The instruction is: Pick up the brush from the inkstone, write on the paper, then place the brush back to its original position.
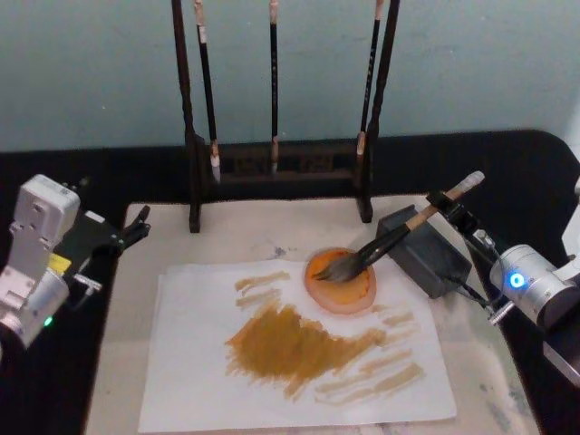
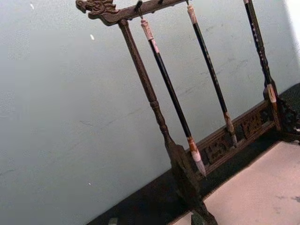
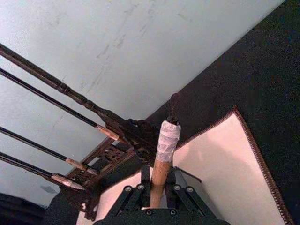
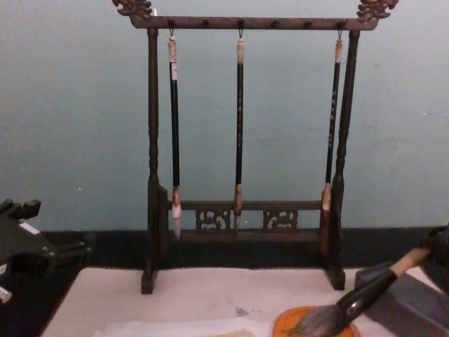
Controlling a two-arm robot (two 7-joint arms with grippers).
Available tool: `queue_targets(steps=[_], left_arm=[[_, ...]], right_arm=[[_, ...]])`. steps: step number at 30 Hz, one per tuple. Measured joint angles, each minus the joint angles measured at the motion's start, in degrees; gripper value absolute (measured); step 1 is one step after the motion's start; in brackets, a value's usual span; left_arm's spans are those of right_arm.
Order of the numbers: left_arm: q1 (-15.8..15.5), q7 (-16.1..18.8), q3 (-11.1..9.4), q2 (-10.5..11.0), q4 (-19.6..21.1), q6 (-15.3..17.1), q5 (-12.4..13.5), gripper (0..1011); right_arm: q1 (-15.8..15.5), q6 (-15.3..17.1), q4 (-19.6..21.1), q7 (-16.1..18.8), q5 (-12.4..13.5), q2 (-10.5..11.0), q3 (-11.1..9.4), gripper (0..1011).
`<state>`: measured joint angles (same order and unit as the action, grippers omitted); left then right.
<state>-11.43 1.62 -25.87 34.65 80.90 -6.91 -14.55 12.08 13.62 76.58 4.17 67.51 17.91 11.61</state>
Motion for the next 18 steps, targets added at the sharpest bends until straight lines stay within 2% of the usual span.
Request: queue_targets(steps=[10, 18], left_arm=[[0.00, 0.00, 0.00, 0.00, 0.00, 0.00, 0.00, 1010], [0.00, 0.00, 0.00, 0.00, 0.00, 0.00, 0.00, 1010]], right_arm=[[0.75, -1.83, 1.34, 1.95, 0.21, 1.34, 1.75, 176], [1.38, -4.18, 3.76, 3.21, -1.52, 3.40, 3.83, 176]])
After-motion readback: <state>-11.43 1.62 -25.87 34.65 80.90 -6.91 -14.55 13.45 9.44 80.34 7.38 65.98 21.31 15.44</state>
